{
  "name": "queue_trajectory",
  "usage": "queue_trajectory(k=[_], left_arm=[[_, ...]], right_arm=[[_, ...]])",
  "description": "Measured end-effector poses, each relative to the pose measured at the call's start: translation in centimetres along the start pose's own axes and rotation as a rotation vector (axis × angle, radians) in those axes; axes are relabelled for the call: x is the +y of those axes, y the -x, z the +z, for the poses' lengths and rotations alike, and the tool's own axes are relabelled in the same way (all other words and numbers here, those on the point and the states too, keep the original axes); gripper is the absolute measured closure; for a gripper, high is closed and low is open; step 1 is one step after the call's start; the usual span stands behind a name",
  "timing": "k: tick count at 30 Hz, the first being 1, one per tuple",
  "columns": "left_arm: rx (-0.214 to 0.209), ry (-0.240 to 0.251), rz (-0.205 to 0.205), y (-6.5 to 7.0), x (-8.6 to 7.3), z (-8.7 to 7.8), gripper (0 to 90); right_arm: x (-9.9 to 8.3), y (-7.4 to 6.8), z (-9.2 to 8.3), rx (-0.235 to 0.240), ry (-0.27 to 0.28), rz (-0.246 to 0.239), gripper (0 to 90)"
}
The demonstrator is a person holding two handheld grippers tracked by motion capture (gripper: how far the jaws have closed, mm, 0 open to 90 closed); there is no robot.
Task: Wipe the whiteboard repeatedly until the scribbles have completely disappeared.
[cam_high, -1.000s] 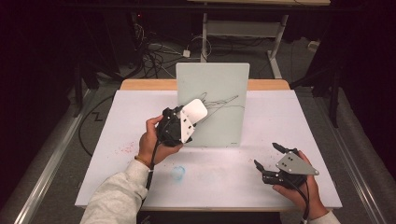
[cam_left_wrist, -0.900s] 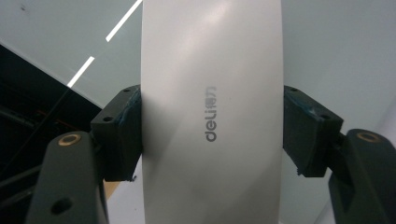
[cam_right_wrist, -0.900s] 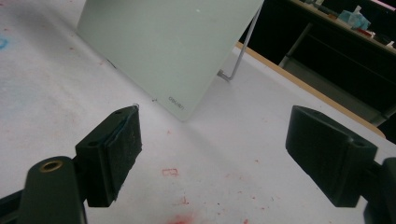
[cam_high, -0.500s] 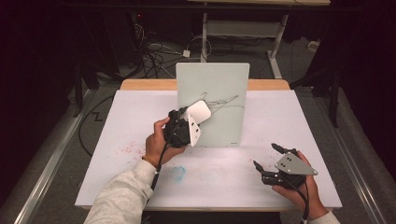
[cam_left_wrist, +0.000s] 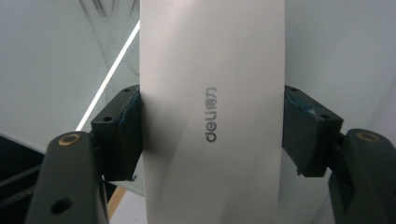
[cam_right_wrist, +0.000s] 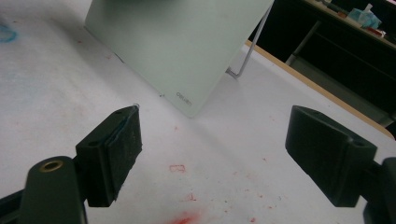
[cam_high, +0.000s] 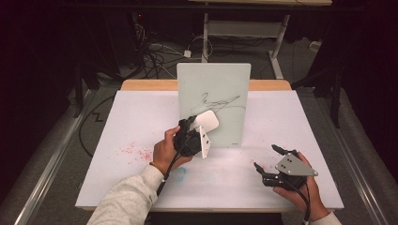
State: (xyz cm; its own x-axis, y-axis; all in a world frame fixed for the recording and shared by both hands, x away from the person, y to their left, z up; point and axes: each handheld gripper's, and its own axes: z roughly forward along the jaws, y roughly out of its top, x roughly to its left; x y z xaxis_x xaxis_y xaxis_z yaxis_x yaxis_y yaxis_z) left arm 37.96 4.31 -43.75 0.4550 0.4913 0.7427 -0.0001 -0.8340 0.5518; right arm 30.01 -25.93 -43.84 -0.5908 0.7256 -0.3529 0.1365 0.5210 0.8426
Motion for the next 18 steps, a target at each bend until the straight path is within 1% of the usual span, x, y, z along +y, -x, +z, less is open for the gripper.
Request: queue_trajectory(k=[2,3,4,6,7,8,9,11,12,14,16,18], left_arm=[[0.009,-0.004,0.011,0.2,0.1,0.1,29.1],[0.005,-0.003,0.016,0.1,0.1,0.0,29.1],[0.000,0.000,0.014,-0.1,0.1,0.0,29.1],[0.015,0.001,0.007,-0.5,0.0,-0.1,29.1],[0.014,0.002,-0.004,-0.8,-0.1,-0.1,29.1],[0.015,0.009,-0.024,-1.1,-0.1,-0.2,29.1],[0.028,0.012,-0.041,-1.4,-0.2,-0.2,29.1],[0.041,0.007,-0.049,-2.2,-0.4,-0.4,29.1],[0.055,0.006,-0.058,-2.5,-0.4,-0.5,29.1],[0.069,0.009,-0.077,-3.2,-0.6,-0.6,29.1],[0.100,0.004,-0.089,-3.7,-0.6,-0.7,29.1],[0.105,0.020,-0.113,-4.7,-0.7,-0.8,29.1]], right_arm=[[0.0,0.0,0.0,0.001,0.001,0.000,18.8],[0.0,0.0,0.0,0.000,-0.002,0.001,18.8],[0.0,0.0,0.0,0.000,-0.002,0.001,18.8],[0.0,0.0,0.0,0.001,-0.002,0.001,18.8],[0.0,0.0,0.0,0.001,-0.002,0.000,18.8],[0.0,0.0,0.0,0.000,0.000,-0.001,18.8],[0.0,0.0,0.0,0.001,0.000,0.001,18.8],[-0.1,0.1,0.0,0.000,-0.001,0.001,18.8],[-0.1,0.1,0.0,0.000,-0.001,0.001,18.8],[-0.1,0.1,0.0,0.000,-0.002,0.002,18.8],[-0.1,0.1,0.1,0.001,-0.003,0.003,18.8],[-0.1,0.1,0.1,0.000,-0.003,0.006,18.8]])
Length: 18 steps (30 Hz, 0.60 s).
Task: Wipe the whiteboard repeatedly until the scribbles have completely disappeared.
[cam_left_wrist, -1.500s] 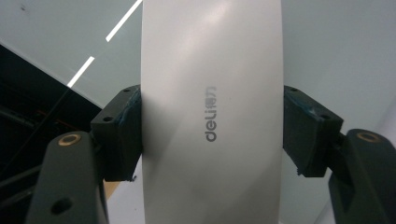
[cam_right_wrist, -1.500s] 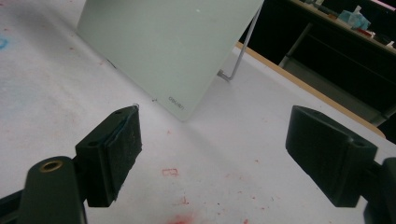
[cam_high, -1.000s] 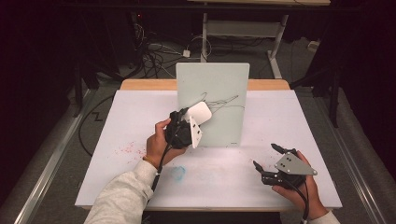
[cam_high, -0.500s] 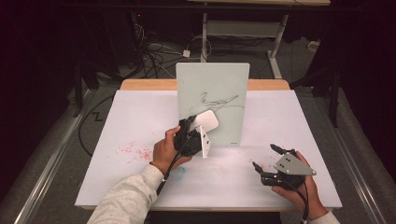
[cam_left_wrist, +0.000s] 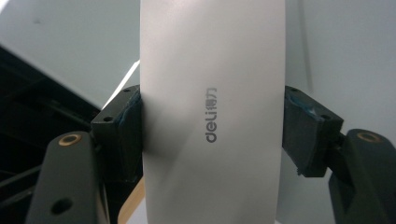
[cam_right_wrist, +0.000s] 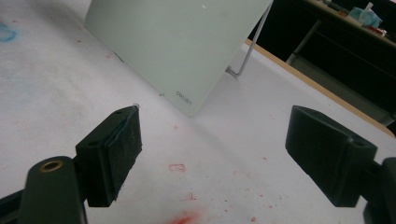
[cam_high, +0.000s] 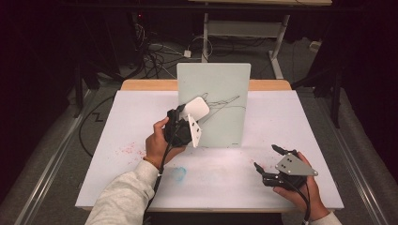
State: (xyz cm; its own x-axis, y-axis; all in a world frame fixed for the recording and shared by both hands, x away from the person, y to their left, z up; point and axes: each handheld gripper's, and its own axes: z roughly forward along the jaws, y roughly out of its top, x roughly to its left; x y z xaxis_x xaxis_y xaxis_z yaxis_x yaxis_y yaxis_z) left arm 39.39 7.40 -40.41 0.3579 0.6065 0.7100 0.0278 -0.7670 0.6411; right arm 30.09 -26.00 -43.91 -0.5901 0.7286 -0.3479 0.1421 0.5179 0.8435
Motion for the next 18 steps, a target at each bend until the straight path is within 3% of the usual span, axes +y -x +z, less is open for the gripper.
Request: queue_trajectory(k=[2,7,11,13,18], left_arm=[[0.016,-0.003,-0.042,-0.5,0.0,0.0,29.1],[0.047,0.003,-0.048,-0.7,0.1,0.1,29.1],[0.041,0.004,-0.066,0.0,0.2,0.1,29.1],[0.033,0.000,-0.035,1.0,0.2,0.2,29.1],[-0.044,-0.003,0.028,4.0,0.4,0.3,29.1]], right_arm=[[0.0,0.0,0.0,0.002,-0.001,0.001,18.8],[-0.1,0.0,0.1,0.006,-0.006,0.002,18.8],[-0.1,0.0,0.2,0.009,-0.007,0.003,18.8],[0.0,-0.1,0.1,0.009,-0.006,0.003,18.8],[-0.1,-0.1,0.1,0.012,-0.004,0.001,18.8]])
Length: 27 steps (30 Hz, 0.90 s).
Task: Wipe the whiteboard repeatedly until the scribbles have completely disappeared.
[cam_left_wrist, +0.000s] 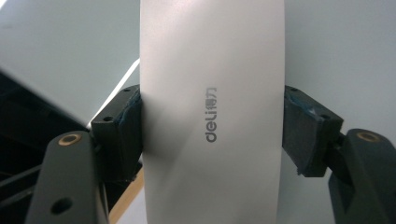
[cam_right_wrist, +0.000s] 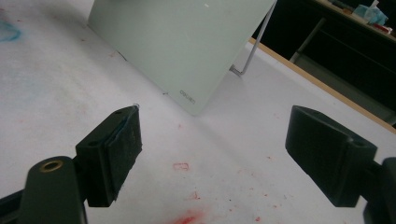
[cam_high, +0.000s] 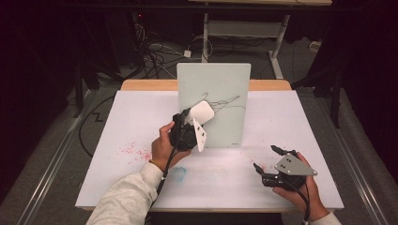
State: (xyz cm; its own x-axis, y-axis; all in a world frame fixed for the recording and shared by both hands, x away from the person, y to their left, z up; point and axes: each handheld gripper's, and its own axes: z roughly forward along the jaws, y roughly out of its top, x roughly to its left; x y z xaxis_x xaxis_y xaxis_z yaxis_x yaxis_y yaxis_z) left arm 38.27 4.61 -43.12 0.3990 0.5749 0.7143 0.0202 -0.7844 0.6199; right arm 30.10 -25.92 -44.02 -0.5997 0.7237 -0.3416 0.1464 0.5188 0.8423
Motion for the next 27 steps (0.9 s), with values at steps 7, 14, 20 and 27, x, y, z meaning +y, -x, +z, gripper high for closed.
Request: queue_trajectory(k=[7,14,20,27], left_arm=[[-0.048,-0.015,0.074,3.0,0.1,0.3,29.1],[0.006,-0.019,0.140,4.1,0.2,0.6,29.1],[0.069,-0.014,0.078,1.4,0.1,0.3,29.1],[0.109,-0.030,-0.014,-1.6,-0.7,-0.2,29.1]], right_arm=[[0.0,0.1,0.0,0.003,0.003,0.002,18.8],[0.0,0.0,0.0,0.006,0.004,-0.001,18.8],[0.0,0.1,-0.1,0.000,0.004,-0.001,18.8],[0.0,0.1,-0.1,-0.001,0.005,0.001,18.8]])
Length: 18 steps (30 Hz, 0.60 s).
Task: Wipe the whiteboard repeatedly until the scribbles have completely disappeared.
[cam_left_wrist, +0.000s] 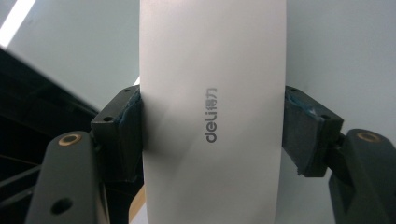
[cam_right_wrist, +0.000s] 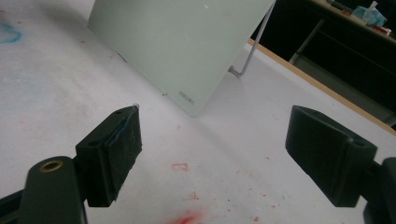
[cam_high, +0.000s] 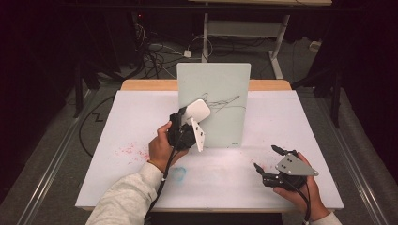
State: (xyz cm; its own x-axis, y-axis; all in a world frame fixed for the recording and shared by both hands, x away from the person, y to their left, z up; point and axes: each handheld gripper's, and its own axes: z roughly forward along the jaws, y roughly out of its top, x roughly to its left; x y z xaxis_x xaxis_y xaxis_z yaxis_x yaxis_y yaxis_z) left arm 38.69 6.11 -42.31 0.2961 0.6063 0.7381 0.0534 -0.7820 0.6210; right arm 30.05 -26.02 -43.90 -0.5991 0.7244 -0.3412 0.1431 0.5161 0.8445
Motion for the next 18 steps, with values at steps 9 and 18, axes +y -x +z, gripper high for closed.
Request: queue_trajectory(k=[9,18], left_arm=[[-0.044,-0.019,0.108,4.2,-0.5,-0.2,29.1],[-0.078,-0.012,0.169,6.7,0.1,0.0,29.1]], right_arm=[[0.0,-0.1,0.0,0.008,-0.002,-0.003,18.8],[0.0,-0.1,0.0,0.011,0.001,-0.008,18.8]])
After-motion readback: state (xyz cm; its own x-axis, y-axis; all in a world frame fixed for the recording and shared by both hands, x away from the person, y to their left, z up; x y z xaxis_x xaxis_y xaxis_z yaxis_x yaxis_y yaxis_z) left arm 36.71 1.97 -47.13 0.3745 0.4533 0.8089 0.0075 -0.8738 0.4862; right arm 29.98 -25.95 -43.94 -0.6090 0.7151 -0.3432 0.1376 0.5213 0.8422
